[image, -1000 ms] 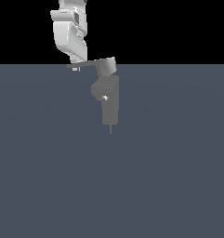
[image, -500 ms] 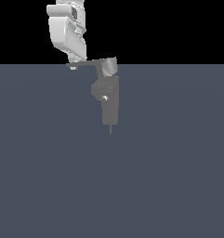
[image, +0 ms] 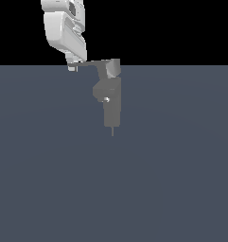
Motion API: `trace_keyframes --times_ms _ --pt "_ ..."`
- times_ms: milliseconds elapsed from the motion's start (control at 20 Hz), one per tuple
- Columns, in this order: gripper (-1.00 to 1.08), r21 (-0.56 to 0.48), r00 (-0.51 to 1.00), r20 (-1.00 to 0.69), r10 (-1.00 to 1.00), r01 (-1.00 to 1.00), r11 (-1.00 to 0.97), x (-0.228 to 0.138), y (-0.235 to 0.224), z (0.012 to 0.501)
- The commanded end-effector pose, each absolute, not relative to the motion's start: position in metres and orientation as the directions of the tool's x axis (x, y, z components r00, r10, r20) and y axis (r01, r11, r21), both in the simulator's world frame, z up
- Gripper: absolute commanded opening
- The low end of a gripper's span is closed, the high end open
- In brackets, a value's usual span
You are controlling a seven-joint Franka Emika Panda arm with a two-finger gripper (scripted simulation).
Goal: Turn on the faucet by rotating a designated handle.
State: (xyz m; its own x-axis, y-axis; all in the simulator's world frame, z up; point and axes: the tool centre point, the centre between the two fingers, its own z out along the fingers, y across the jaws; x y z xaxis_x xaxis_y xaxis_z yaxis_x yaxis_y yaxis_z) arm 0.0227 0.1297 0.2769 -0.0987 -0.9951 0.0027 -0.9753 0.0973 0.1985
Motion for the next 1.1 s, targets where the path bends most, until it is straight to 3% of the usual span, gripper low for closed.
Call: trace_keyframes --times_ms 0,1050 --pt "-1.0 0.196 -0.093 0.0 -0.996 -0.976 0.091 0.015 0.134 0.282" --pt "-1.0 0.198 -0.096 0.004 -0.995 -0.976 0.095 -0.026 0.1 0.287"
